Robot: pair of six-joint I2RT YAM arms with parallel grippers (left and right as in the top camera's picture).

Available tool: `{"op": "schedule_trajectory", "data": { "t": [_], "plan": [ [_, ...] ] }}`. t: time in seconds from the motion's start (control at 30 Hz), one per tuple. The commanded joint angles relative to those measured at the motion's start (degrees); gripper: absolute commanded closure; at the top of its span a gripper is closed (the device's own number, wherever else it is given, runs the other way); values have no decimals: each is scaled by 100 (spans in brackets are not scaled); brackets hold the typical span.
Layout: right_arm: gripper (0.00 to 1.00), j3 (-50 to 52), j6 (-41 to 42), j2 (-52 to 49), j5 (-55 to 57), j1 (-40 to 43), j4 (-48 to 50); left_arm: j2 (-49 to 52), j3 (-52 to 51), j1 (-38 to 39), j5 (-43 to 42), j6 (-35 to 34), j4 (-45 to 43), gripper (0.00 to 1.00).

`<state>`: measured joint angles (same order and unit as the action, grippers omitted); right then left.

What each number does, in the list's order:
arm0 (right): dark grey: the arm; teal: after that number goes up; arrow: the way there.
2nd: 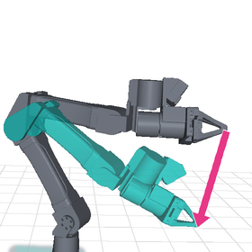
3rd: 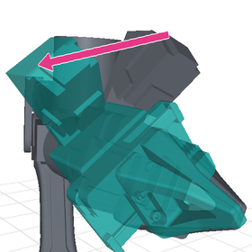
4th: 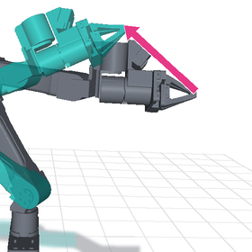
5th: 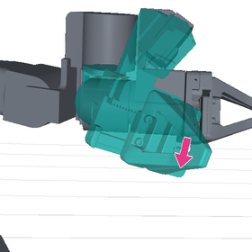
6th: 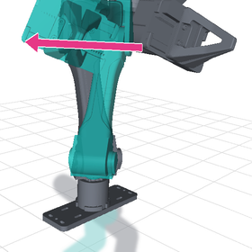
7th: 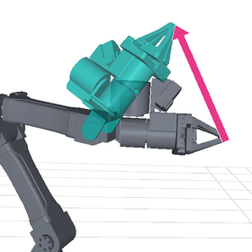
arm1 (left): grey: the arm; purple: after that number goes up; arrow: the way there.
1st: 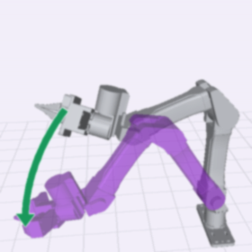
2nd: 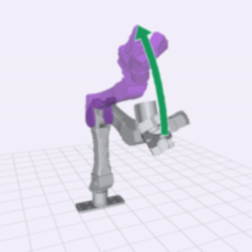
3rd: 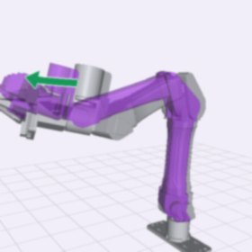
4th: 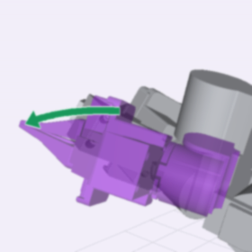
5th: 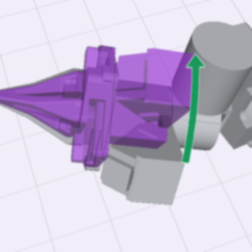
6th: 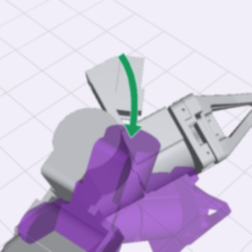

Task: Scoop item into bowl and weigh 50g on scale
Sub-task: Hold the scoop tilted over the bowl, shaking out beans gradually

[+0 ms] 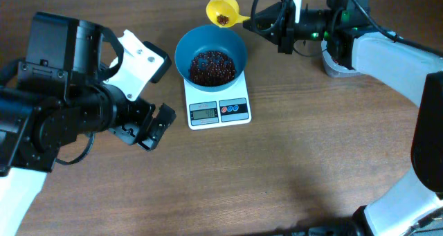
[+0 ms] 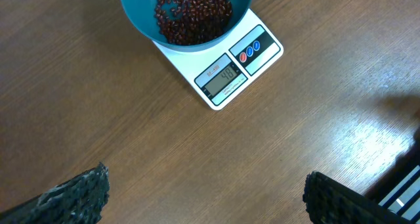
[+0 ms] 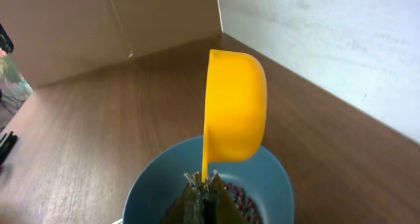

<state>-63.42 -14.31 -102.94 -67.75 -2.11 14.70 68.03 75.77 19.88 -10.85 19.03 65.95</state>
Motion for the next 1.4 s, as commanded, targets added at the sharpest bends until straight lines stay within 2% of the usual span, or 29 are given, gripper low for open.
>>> {"op": "schedule_trajectory", "data": {
  "t": [0.0, 0.03, 0.07, 0.17, 0.23, 0.3, 0.37, 0.43, 0.5, 0.57, 0.93, 0.97, 1.13, 1.23, 1.33, 1.37],
  "plan": [
    [96, -24, 127, 11, 28, 26, 26, -46, 90, 15, 20, -57, -11, 1],
    [96, -24, 131, -2, 155, 26, -15, -46, 90, 15, 20, -57, -11, 1],
    [96, -24, 133, 13, -280, 26, 214, -46, 90, 17, 20, -57, -11, 1],
    [96, -24, 133, -22, 179, 26, -98, -46, 90, 17, 20, -57, -11, 1],
    [96, -24, 131, -11, -494, 15, 326, -46, 90, 15, 20, -57, -11, 1],
    [96, -24, 133, -31, 31, 57, 125, -46, 90, 15, 20, -57, -11, 1],
    [96, -24, 407, -9, -675, 46, 715, -46, 90, 15, 20, -57, -11, 1],
    [96, -24, 411, -33, -162, 74, 507, -46, 90, 15, 20, -57, -11, 1],
    [96, -24, 411, -31, -459, 90, 743, -46, 90, 15, 20, -57, -11, 1],
    [96, -22, 409, -63, -120, 92, 481, -46, 90, 17, 20, -57, -11, 1],
    [96, -24, 431, -61, -225, 90, 501, -46, 90, 15, 20, -57, -11, 1],
    [92, -24, 431, -61, -177, 92, 503, -46, 90, 17, 20, -57, -11, 1],
    [96, -24, 431, -63, -55, 96, 481, -46, 90, 15, 20, -57, -11, 1],
    [96, -24, 433, -61, -769, 92, 525, -46, 90, 15, 20, -57, -11, 1],
    [96, -22, 55, -74, -20, 90, -122, -46, 90, 17, 20, -57, -11, 1],
    [96, -24, 81, -68, -319, 90, 72, -46, 90, 15, 20, -57, -11, 1]
  ]
}}
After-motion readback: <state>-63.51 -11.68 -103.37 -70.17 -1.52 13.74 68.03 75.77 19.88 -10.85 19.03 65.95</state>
